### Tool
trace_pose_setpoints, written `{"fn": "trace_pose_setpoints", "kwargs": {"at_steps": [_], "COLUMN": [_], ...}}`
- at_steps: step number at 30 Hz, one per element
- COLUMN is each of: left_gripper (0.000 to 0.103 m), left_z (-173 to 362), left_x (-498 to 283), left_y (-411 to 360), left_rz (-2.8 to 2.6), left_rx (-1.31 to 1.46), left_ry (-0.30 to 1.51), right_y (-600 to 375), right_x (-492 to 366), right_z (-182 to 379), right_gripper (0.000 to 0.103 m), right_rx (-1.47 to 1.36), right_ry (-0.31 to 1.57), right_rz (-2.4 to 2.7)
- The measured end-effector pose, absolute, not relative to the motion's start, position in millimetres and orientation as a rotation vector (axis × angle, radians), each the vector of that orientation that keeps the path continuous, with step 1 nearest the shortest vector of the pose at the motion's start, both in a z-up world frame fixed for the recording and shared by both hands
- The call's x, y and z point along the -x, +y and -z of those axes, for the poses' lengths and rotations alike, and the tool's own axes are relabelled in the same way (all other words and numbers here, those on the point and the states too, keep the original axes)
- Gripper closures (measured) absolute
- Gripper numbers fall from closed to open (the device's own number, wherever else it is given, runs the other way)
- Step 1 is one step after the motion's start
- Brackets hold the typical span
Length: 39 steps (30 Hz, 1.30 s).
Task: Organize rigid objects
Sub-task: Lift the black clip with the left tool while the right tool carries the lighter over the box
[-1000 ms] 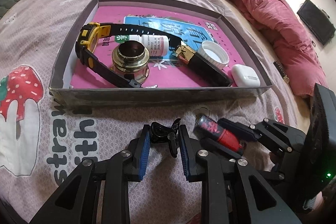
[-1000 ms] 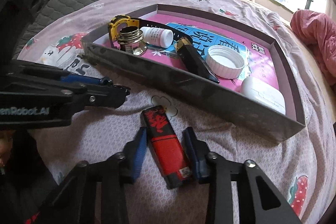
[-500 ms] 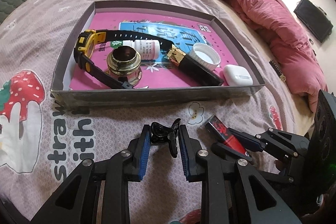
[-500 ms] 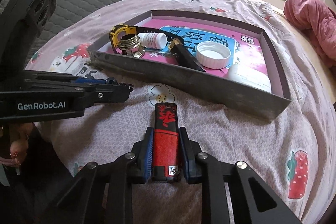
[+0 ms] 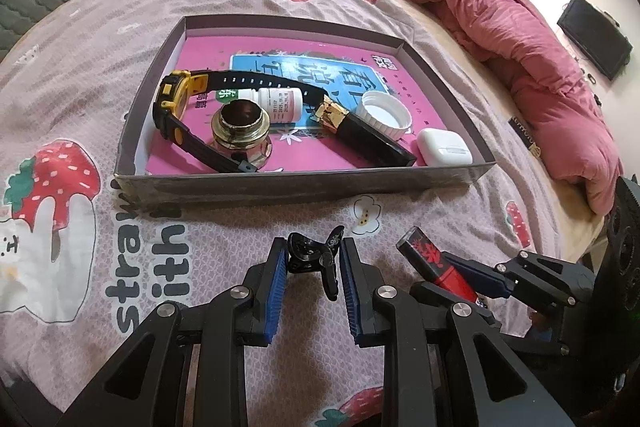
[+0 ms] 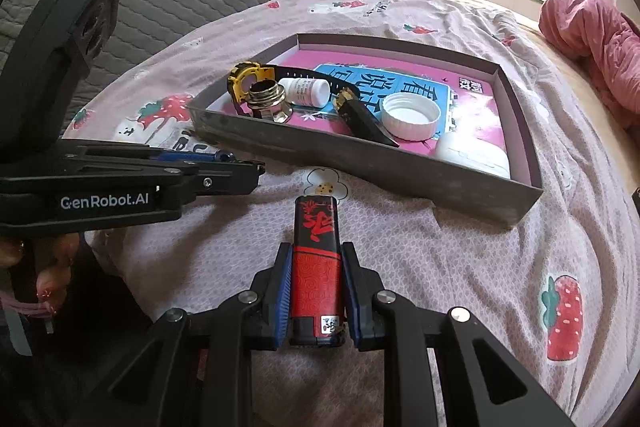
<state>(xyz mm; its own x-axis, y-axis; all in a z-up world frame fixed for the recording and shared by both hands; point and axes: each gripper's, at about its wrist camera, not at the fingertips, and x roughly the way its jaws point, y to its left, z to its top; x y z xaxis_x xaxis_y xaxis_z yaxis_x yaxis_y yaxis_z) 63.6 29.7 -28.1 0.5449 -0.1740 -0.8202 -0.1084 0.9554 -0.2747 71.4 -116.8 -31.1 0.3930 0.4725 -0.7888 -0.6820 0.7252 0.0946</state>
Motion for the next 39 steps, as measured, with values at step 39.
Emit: {"fn": "trace_pose_setpoints", "kwargs": {"at_steps": [39], "left_gripper": [0.077], "left_z": [-10], "left_x": [-83], "left_y": [12], "left_rz": [0.039], "left_rx": [0.231], "left_ry": [0.838], "right_y": [-137], "right_x": [-92], "right_z": [-17], "right_gripper": [0.080], "right_rx": [0.143], "right_ry": [0.724], "right_rz": [-0.630]}}
